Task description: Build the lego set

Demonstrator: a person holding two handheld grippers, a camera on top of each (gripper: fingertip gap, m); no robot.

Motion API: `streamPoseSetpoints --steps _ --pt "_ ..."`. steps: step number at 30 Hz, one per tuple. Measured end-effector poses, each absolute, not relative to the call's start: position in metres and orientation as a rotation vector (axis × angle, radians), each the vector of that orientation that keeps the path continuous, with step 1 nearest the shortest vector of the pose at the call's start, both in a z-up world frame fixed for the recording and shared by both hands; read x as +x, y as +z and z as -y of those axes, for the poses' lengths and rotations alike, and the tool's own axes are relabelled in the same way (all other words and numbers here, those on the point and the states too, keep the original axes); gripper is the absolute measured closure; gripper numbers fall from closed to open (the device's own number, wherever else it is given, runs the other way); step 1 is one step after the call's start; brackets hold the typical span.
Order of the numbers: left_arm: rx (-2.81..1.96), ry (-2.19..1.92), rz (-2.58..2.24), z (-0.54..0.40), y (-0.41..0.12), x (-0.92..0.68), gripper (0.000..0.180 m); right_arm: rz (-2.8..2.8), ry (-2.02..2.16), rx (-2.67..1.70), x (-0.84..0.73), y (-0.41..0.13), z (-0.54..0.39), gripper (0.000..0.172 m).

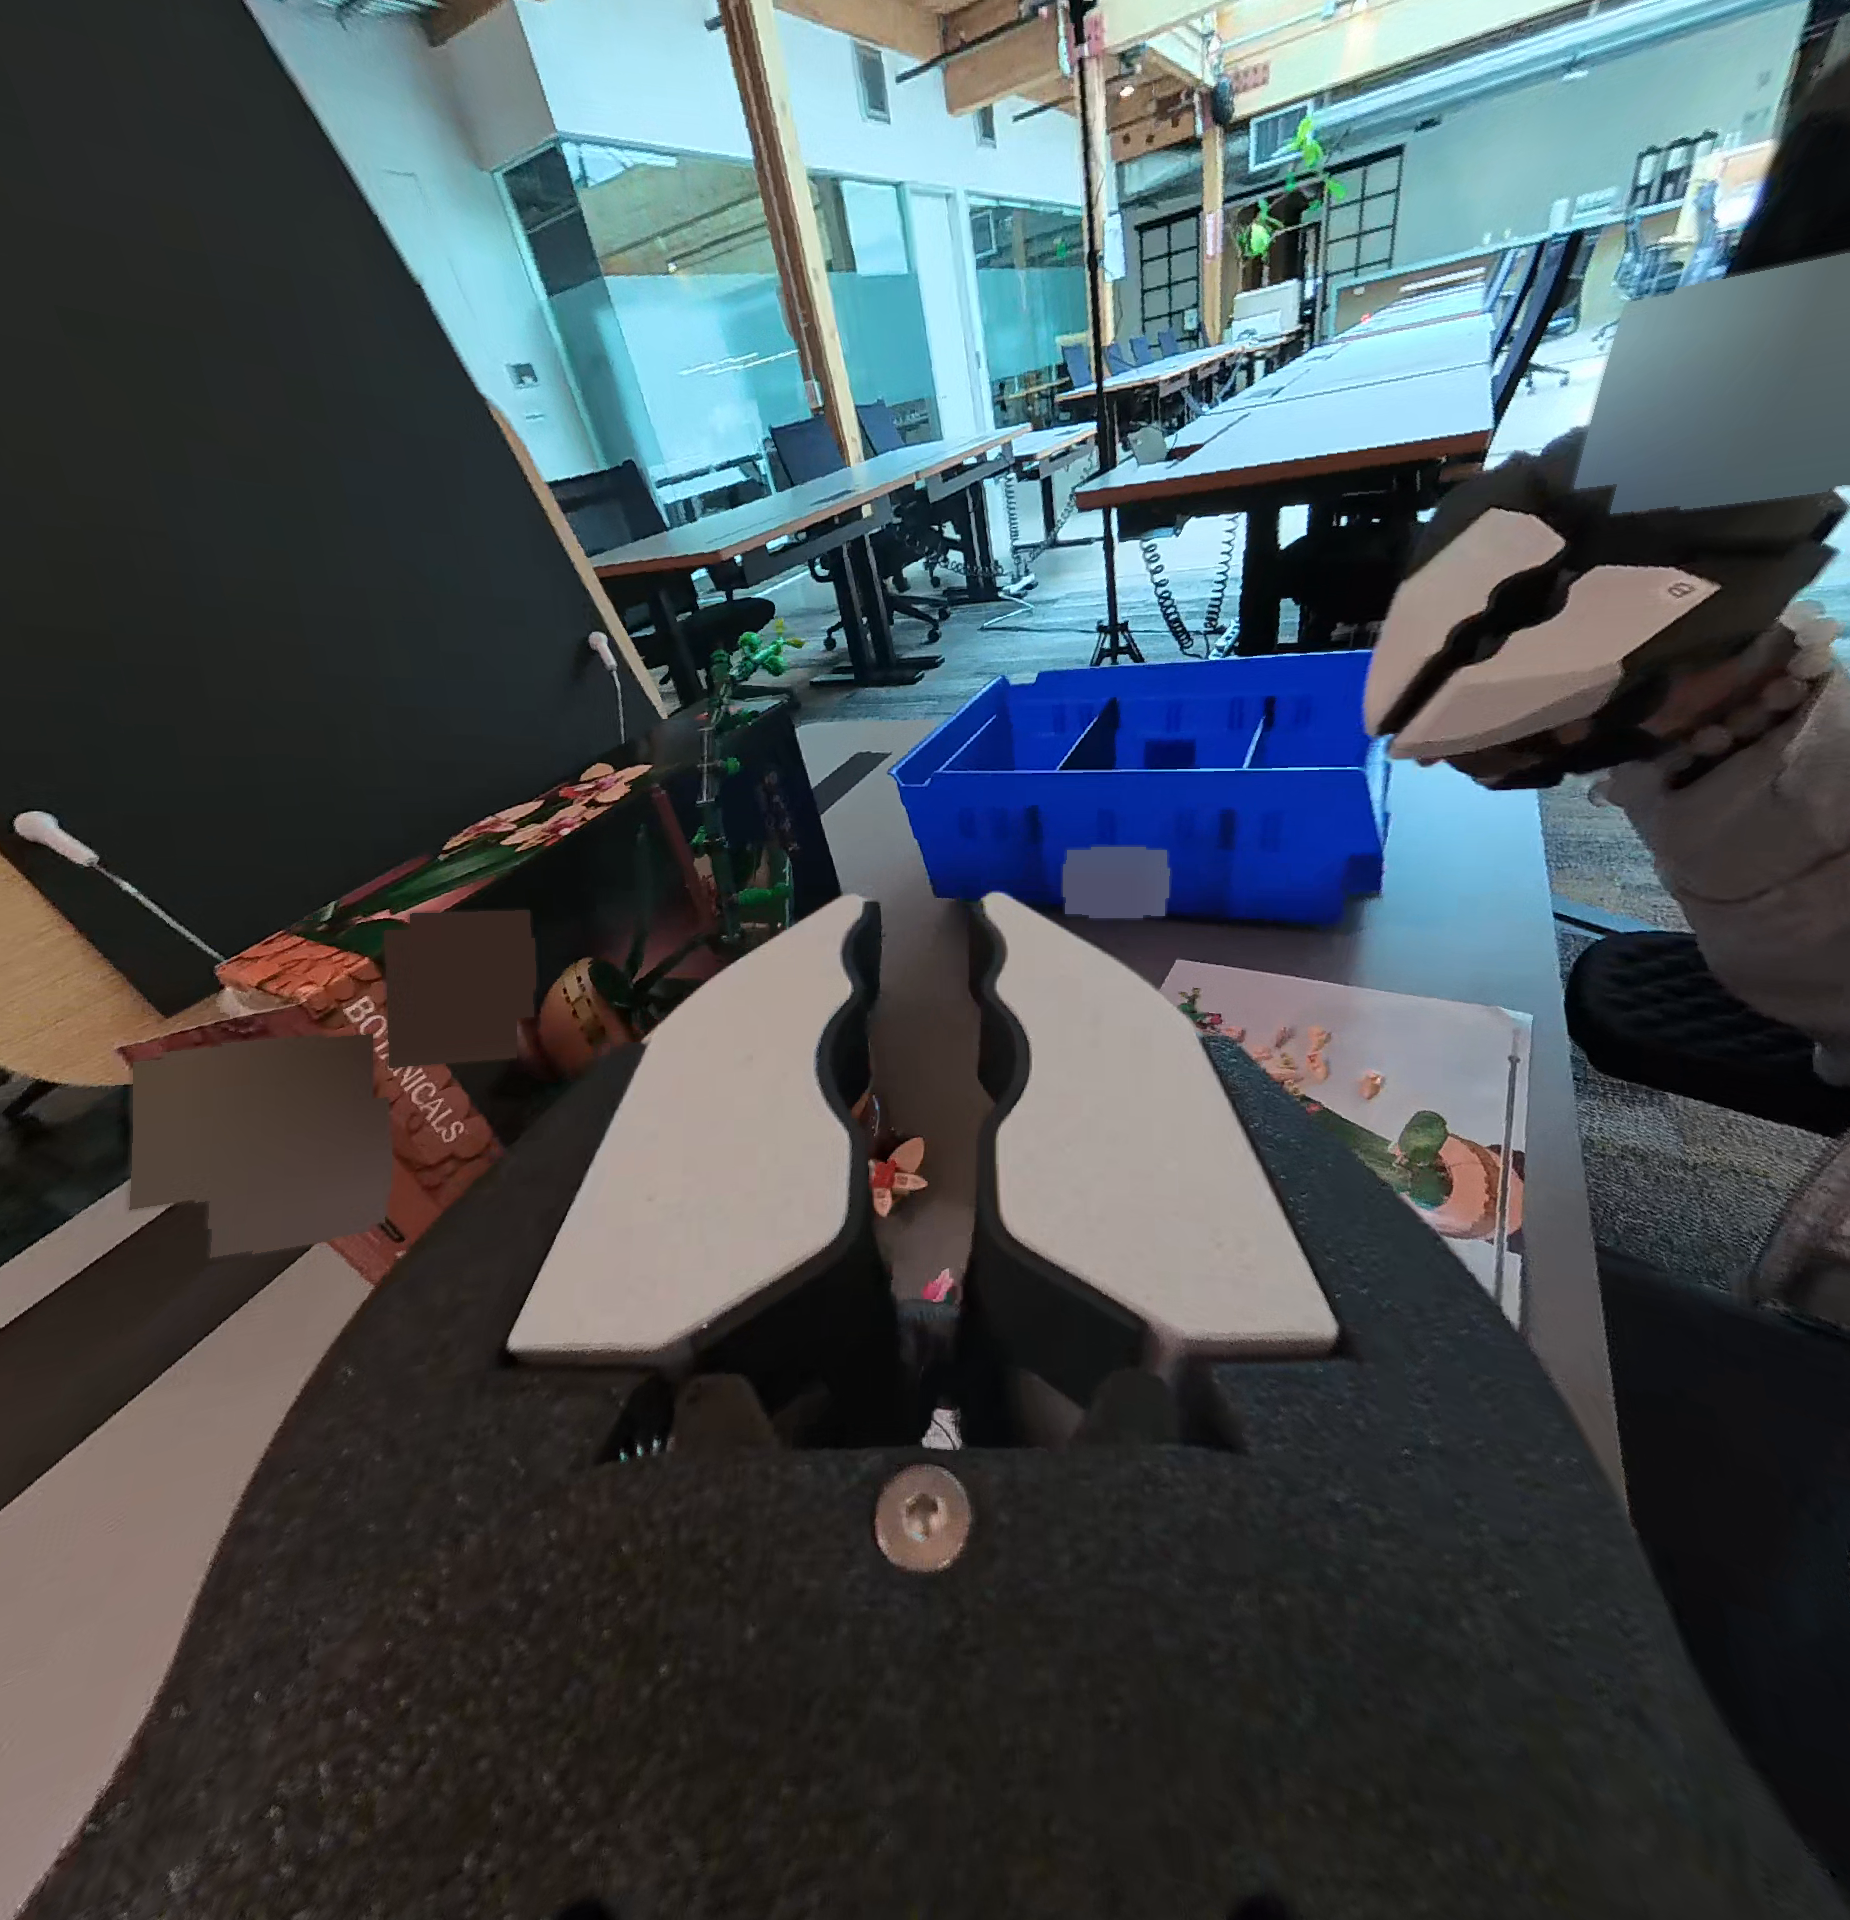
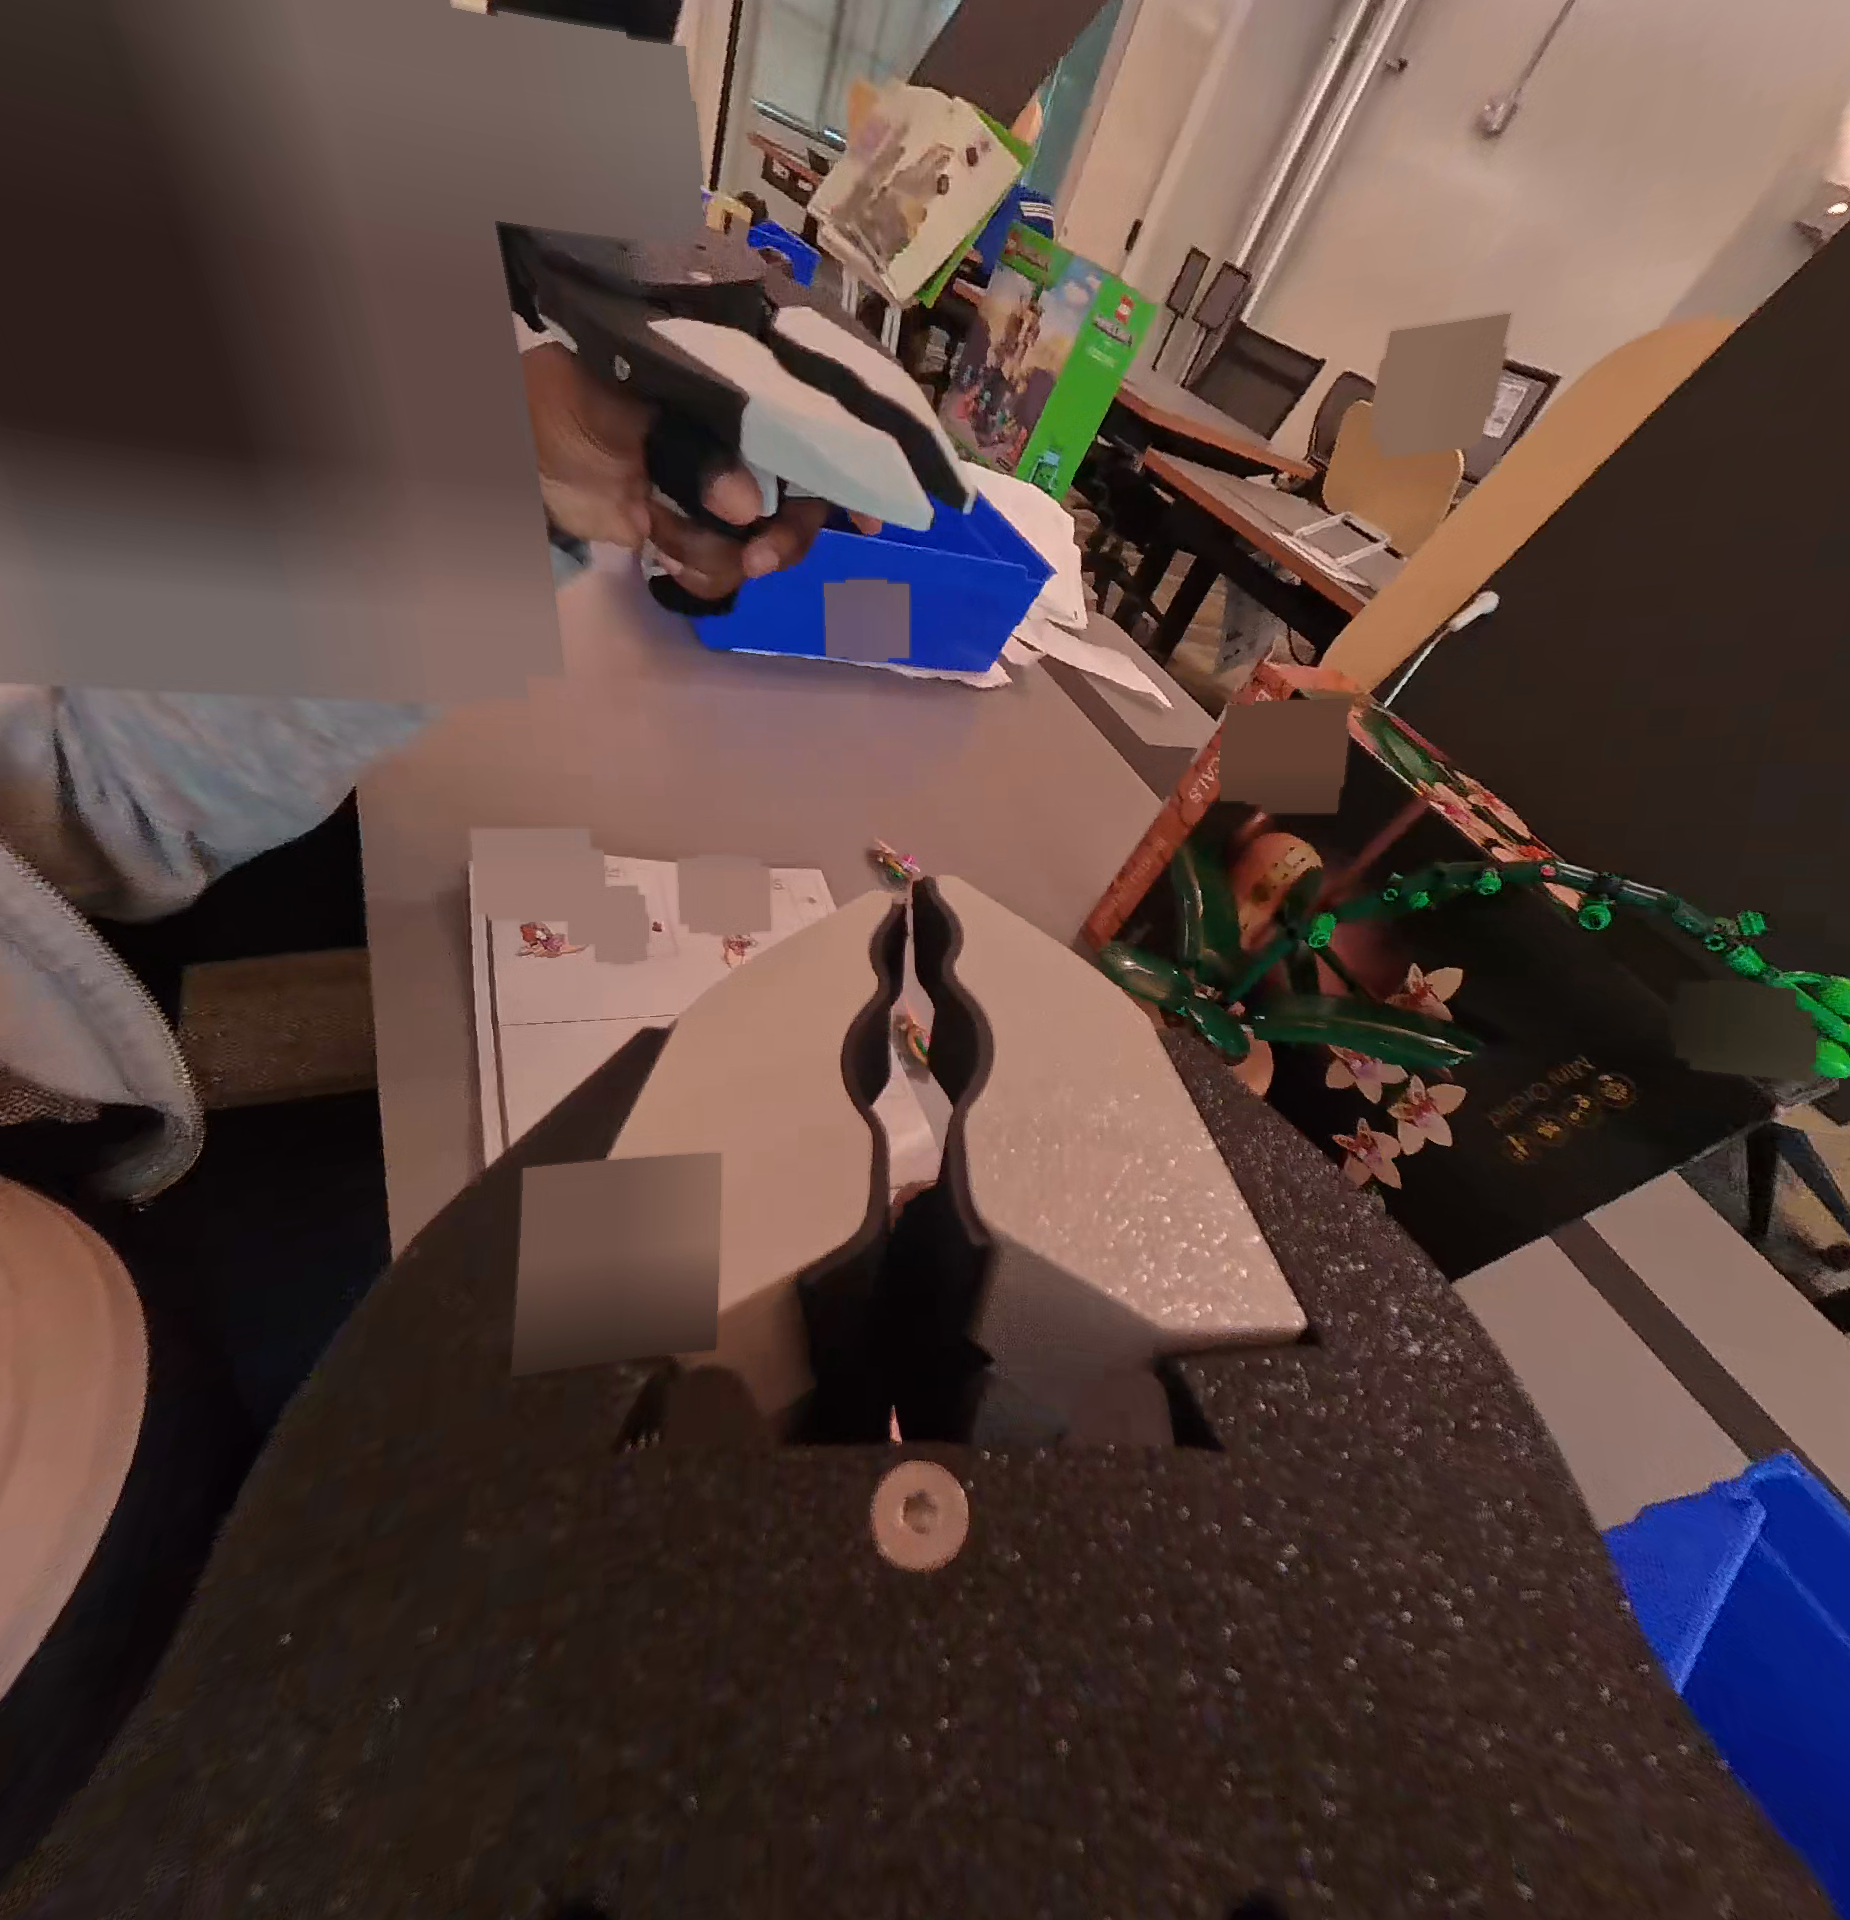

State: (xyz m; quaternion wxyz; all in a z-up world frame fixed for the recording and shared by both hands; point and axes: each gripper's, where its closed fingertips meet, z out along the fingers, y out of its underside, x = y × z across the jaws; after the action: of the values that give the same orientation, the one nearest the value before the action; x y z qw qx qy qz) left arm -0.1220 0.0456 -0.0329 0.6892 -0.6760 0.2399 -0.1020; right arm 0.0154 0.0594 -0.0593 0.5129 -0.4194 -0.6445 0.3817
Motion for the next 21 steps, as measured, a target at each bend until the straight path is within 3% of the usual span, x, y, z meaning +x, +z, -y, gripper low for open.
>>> streamPoseSetpoints --steps 5,10,16,21 --pt "-1.481 -0.178 -0.512 -0.051 -0.030 -0.120 0.160 1.514 0.812 -1.083 0.018 -0.065 -0.076 0.167" --pt "-1.459 0.040 -0.362 -0.068 -0.025 -0.130 0.143 1.425 0.770 -1.121 0.009 -0.067 -0.090 0.152" --pt "-1.469 0.198 -0.124 -0.087 -0.033 -0.157 0.102 1.301 0.727 -1.143 0.001 -0.070 -0.113 0.140" --pt "-1.502 0.227 -0.120 -0.113 -0.060 -0.149 0.052 1.126 0.714 -1.187 -0.001 -0.077 -0.148 0.108"
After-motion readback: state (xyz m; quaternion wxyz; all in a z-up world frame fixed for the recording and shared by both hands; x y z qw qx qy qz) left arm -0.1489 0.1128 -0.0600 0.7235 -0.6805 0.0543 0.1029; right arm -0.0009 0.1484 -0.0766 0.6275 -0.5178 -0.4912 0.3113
